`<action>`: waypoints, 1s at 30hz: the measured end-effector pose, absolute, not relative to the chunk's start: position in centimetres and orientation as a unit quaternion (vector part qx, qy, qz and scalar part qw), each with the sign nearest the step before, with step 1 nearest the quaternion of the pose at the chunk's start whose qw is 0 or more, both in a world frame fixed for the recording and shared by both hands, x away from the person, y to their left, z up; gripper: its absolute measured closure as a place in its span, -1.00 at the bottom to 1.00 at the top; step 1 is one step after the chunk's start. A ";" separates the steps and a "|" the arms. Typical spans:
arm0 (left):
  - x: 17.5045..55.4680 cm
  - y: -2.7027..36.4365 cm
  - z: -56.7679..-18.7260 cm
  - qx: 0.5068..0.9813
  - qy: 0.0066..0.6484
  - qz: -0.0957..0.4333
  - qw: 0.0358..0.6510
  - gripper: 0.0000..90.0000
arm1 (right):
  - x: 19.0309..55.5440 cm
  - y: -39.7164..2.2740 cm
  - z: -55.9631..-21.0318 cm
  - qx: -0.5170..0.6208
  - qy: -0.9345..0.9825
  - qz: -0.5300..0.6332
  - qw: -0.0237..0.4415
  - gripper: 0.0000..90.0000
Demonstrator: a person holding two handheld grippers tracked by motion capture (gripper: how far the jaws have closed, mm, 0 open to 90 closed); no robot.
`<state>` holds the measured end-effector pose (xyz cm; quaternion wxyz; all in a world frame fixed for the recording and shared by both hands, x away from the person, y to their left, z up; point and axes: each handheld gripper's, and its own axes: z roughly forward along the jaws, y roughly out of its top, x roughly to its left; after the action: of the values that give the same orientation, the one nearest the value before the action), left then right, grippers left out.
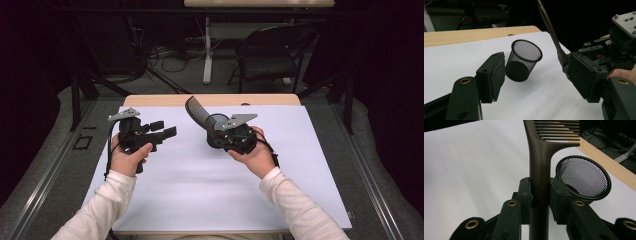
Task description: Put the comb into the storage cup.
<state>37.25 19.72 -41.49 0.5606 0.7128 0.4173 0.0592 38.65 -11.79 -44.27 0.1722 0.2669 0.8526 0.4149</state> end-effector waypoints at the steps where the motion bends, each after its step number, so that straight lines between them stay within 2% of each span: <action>1: 37.3 19.6 -41.5 0.713 0.417 0.058 0.561 -0.32 | 38.7 -11.7 -44.3 0.267 0.853 0.415 0.171 0.62; 3: 37.5 19.4 -41.4 0.712 0.420 0.059 0.559 -0.25 | 38.7 -11.6 -44.3 0.267 0.853 0.415 0.170 0.62; 10: 38.0 18.6 -41.0 0.714 0.429 0.048 0.551 -0.24 | 38.7 -11.5 -44.1 0.266 0.852 0.417 0.172 0.62; 14: 38.1 18.4 -40.8 0.706 0.439 0.062 0.552 -0.24 | 38.7 -11.4 -44.0 0.267 0.851 0.418 0.172 0.62; 25: 38.7 17.7 -40.5 0.697 0.463 0.030 0.547 -0.22 | 38.9 -11.3 -43.9 0.266 0.850 0.420 0.173 0.62; 30: 39.1 17.4 -40.5 0.693 0.467 0.011 0.549 -0.15 | 38.8 -11.2 -43.8 0.268 0.850 0.421 0.171 0.62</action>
<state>39.08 17.43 -40.48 0.5488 0.6934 0.4669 0.0106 38.85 -11.23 -43.84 0.1714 0.2679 0.8495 0.4209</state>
